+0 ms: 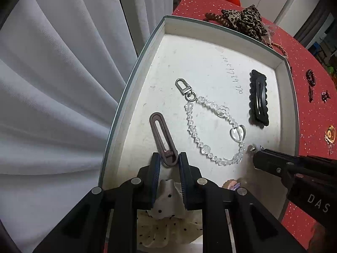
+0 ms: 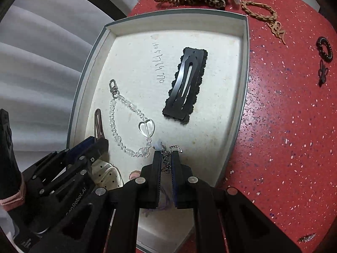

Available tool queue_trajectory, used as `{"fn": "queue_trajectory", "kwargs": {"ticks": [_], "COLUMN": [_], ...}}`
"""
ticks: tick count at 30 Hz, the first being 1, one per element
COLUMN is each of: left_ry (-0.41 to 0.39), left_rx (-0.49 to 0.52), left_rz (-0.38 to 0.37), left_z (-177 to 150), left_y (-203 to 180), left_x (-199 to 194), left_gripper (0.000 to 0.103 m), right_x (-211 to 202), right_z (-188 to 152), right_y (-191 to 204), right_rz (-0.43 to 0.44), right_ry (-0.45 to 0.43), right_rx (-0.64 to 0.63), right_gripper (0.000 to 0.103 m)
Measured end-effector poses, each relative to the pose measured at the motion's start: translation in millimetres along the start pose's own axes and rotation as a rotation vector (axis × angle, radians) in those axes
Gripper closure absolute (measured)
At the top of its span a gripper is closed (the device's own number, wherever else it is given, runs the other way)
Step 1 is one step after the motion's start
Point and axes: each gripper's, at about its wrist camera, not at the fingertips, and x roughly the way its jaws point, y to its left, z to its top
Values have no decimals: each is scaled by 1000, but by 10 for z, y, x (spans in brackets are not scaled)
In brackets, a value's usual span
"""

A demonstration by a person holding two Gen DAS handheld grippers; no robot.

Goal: Organize jewelry
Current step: 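Open the left tool releasing the oval clip while the right tool releases the charm in the tray, then move the left tool to the black claw clip while the right tool approaches the yellow sunflower hair tie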

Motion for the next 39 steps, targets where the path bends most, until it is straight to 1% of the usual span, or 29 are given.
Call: {"fn": "queue_trajectory", "kwargs": {"ticks": [2, 4, 5, 6, 8, 9, 10, 11, 12, 13, 15, 17, 19, 21, 23, 25, 26, 27, 28, 32, 33, 39], "left_ry": [4, 6, 8, 7, 2, 0, -4, -29, -51, -58, -43, -44, -49, -58, -69, -75, -77, -78, -78, -93, -95, -98], "left_rx": [-1, -2, -2, 0, 6, 9, 8, -2, -4, 1, 15, 36, 51, 61, 79, 93, 103, 109, 114, 157, 171, 237], "left_rz": [5, 8, 14, 16, 21, 24, 25, 42, 50, 49, 43, 55, 58, 56, 60, 60, 57, 54, 52, 28, 25, -3], "left_z": [4, 11, 15, 12, 9, 8, 10, 0, -4, -11, -10, -7, -16, -32, -55, -60, -74, -84, -89, -145, -177, -304], "left_y": [-5, -24, -32, -36, -49, -57, -64, -63, -71, -86, -122, -159, -194, -216, -278, -321, -371, -403, -457, -676, -744, -1190], "left_x": [-2, -11, -19, -26, -56, -77, -103, -161, -207, -238, -264, -301, -365, -442, -538, -615, -668, -698, -719, -846, -881, -978], "left_gripper": [83, 83, 83, 83, 82, 62, 26, 15, 13, 13, 13, 13, 13, 13, 13, 13, 13, 4, 0, 0, 0, 0], "right_x": [-39, -119, -176, -236, -362, -423, -475, -533, -590, -641, -730, -799, -868, -924, -954, -1015, -1048, -1085, -1128, -1278, -1319, -1512], "right_z": [-8, -5, -7, -12, -28, -39, -54, -73, -93, -107, -153, -213, -295, -378, -470, -589, -653, -714, -780, -1012, -1065, -1284], "right_y": [-26, -31, -31, -37, -50, -63, -74, -84, -103, -125, -209, -297, -367, -486, -565, -684, -756, -827, -896, -1177, -1252, -1727], "right_rz": [5, 19, 26, 29, 37, 42, 46, 49, 50, 51, 55, 51, 49, 43, 41, 33, 27, 26, 25, 5, -1, -31], "right_ry": [-3, -20, -29, -40, -63, -72, -79, -87, -95, -100, -111, -114, -116, -116, -118, -117, -116, -117, -123, -138, -144, -179], "right_rx": [0, 3, 3, 2, 3, 7, 12, 19, 25, 30, 43, 61, 80, 108, 130, 158, 176, 192, 206, 269, 286, 381], "right_gripper": [92, 89, 83, 74, 64, 63, 63, 61, 58, 57, 53, 50, 47, 41, 37, 36, 33, 22, 20, 19, 16, 14]}}
